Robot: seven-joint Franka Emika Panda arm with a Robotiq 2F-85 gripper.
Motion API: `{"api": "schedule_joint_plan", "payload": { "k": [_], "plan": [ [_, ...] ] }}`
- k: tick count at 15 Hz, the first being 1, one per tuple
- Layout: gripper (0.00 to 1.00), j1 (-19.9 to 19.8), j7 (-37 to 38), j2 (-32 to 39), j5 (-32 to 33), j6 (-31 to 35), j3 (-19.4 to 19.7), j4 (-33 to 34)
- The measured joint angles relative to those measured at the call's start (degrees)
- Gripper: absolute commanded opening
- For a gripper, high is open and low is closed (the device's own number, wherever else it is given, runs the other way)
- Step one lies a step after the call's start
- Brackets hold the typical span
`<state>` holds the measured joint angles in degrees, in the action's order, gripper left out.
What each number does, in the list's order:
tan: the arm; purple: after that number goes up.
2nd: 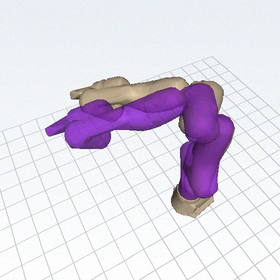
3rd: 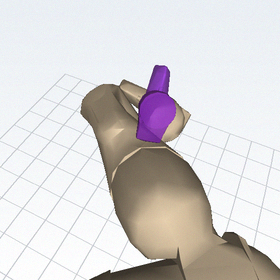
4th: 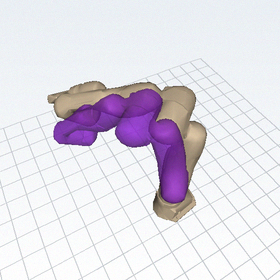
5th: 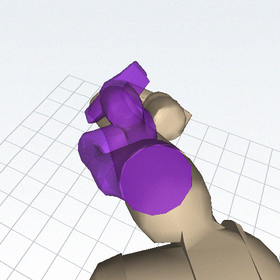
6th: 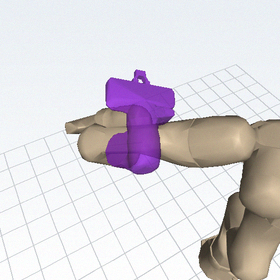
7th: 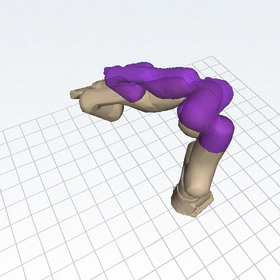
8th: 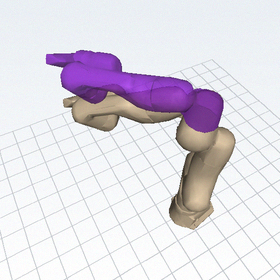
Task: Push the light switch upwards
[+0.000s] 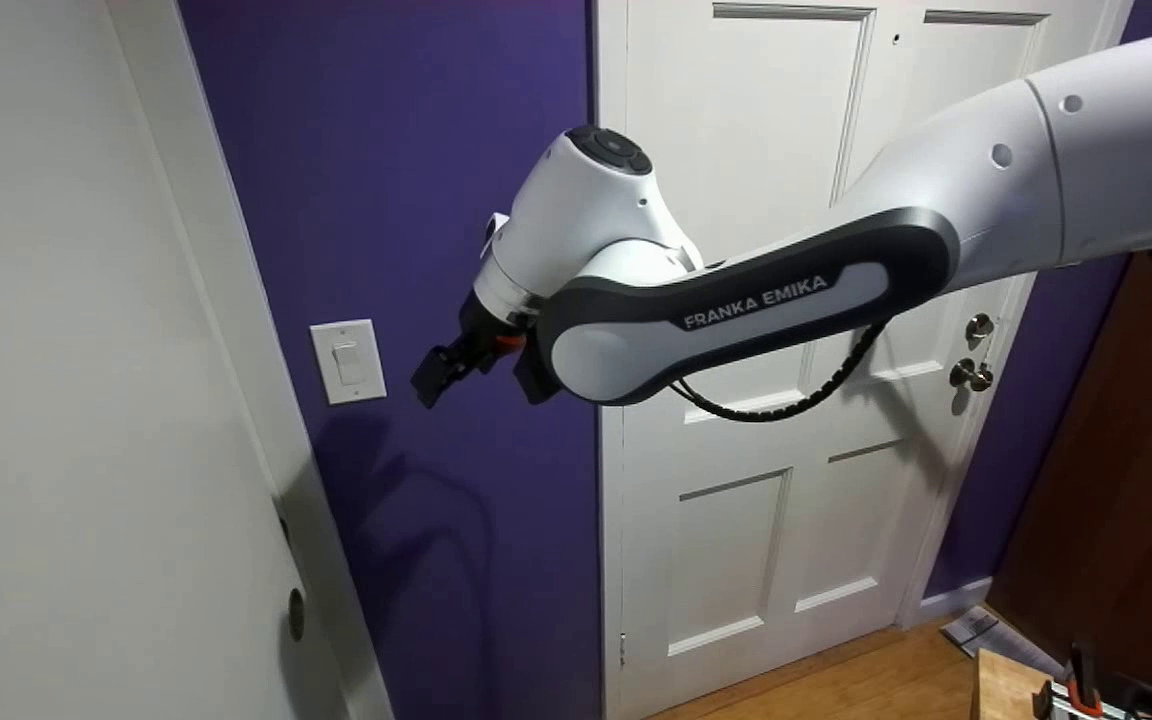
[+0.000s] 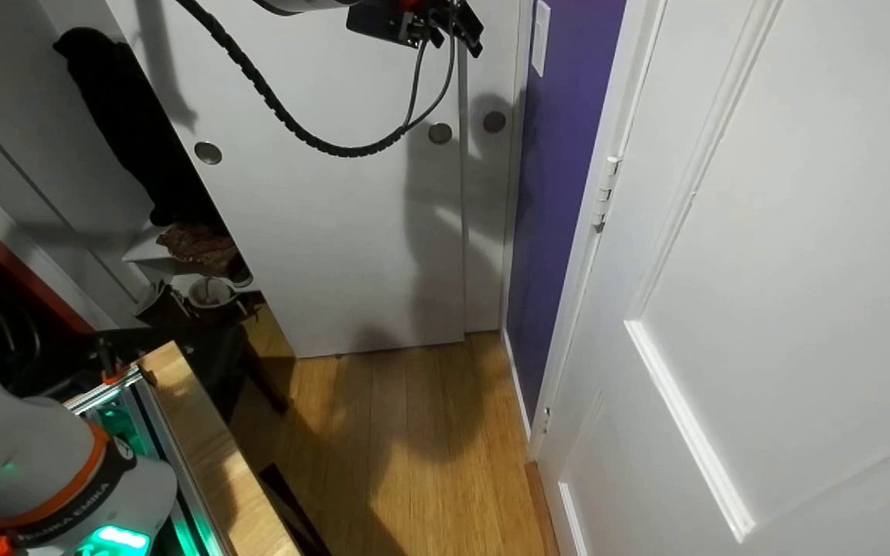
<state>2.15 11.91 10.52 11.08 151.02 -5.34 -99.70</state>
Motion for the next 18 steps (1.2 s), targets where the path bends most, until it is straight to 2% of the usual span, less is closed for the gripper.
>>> {"api": "schedule_joint_plan", "payload": {
  "k": [7,8,9,12,18],
  "plan": [
    [1.00,0.25,0.03,1.15,0.00,0.08,0.10,1.53],
    [0.78,0.25,0.03,1.15,0.00,0.08,0.11,1.53],
    [0.74,0.42,0.03,1.15,0.00,0.08,0.37,1.56],
    [0.50,0.74,-1.39,2.69,-0.01,3.61,1.38,2.96],
    [0.04,0.72,-8.17,11.43,-1.25,13.11,2.13,9.89]
  ]
}}
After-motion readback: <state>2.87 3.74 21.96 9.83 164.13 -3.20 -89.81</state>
